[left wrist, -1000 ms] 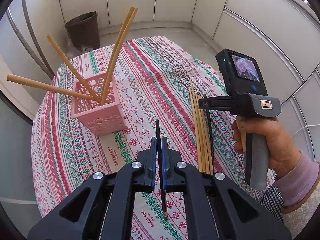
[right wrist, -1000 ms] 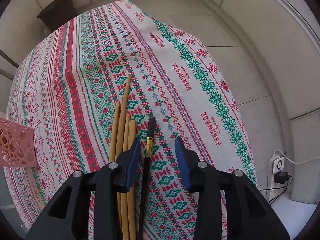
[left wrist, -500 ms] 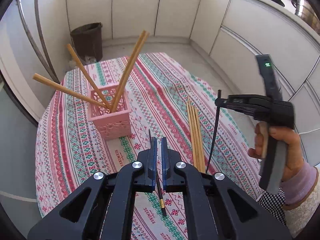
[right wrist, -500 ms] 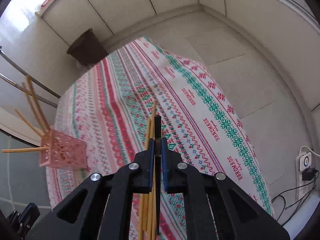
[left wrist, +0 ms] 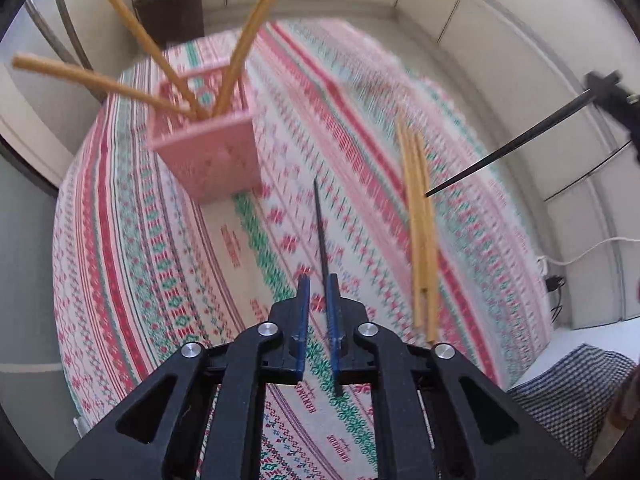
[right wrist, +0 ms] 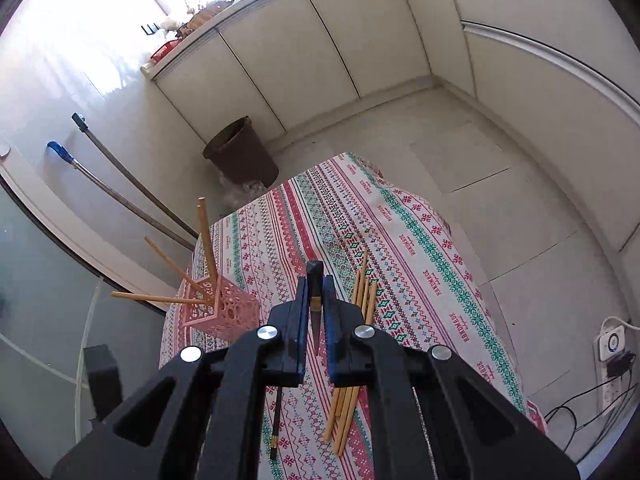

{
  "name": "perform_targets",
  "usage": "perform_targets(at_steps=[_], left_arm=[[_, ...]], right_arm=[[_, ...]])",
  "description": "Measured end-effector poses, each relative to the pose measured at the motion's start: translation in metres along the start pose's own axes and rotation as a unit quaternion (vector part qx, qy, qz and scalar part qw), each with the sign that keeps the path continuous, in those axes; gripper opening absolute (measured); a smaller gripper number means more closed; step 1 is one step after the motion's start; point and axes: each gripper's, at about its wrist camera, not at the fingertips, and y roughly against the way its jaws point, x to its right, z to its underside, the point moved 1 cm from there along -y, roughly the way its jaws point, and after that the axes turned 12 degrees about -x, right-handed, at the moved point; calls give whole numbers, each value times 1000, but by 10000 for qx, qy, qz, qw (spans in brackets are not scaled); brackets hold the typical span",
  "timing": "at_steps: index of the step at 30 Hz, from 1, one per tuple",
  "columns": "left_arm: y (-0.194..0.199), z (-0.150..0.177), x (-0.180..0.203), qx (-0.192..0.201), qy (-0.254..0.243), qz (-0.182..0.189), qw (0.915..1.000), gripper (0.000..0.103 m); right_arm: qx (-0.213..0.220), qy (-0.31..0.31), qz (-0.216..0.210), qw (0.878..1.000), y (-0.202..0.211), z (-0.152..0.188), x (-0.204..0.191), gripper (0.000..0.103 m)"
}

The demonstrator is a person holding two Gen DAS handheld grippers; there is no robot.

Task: Organize utensils

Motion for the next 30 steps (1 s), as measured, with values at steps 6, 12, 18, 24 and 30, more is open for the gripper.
perform_targets(at_steps=[6,12,18,24,30], left_arm=[[-30,-6,-9,-265,273,146,9992,20],[-49,-44,11,65,353,-158,9992,23],[-81,-73,18,-140,500,-799,9955,24],[-92,-70,36,-65,-2,-1019,9948,3],[-66,-45,20,92,-9,-428,9990,3]], right_arm=[[-871,-23,237,9959,-29,5,14,7],[-1163,-280,541,9914,-63,8,44,11],[-1420,-605,559,9864,-96,-6,76,15],[-1949,-401,688,9776,-146,3,90,25],[-1860,-32,299,9821,-123,17,82,41]])
